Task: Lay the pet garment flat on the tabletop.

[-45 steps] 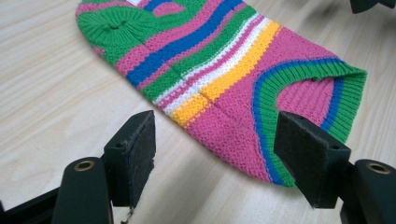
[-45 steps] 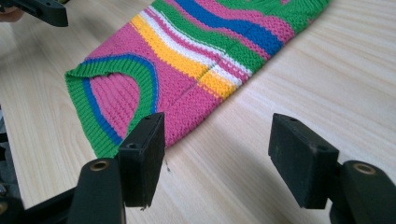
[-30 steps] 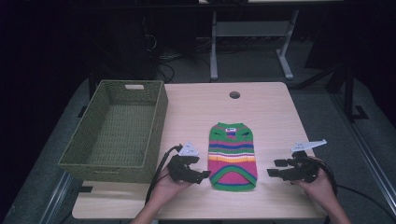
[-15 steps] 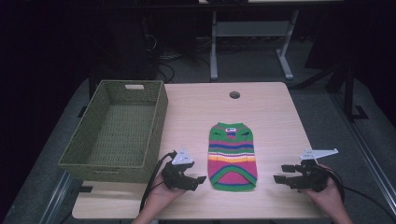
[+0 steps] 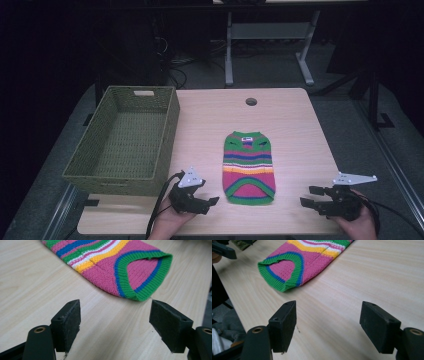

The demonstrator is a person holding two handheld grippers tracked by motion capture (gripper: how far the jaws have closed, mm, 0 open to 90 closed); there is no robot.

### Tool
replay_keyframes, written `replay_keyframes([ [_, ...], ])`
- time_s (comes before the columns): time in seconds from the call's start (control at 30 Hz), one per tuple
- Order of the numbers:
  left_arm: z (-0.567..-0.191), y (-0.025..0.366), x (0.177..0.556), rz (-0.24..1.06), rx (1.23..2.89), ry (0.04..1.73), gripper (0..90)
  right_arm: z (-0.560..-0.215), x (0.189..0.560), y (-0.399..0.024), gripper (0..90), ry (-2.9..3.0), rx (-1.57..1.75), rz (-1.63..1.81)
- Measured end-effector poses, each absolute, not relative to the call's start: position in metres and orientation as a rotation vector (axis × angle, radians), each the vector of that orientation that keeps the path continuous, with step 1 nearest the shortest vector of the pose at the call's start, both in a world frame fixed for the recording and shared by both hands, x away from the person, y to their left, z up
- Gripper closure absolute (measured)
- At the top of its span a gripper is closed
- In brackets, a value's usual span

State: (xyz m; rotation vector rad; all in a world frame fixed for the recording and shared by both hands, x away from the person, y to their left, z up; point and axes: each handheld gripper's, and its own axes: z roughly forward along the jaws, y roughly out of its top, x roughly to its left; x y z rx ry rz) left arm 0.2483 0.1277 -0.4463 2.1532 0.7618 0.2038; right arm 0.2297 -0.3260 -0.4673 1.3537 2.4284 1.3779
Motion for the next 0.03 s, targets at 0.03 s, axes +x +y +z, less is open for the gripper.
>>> replay_keyframes([
  [0.03, -0.4459, 0.1270, 0.2478, 0.223, 2.158, 0.751, 24.4, -0.4694, 0.2264, -0.3272, 29.2, 2.422, 1.359, 1.412],
])
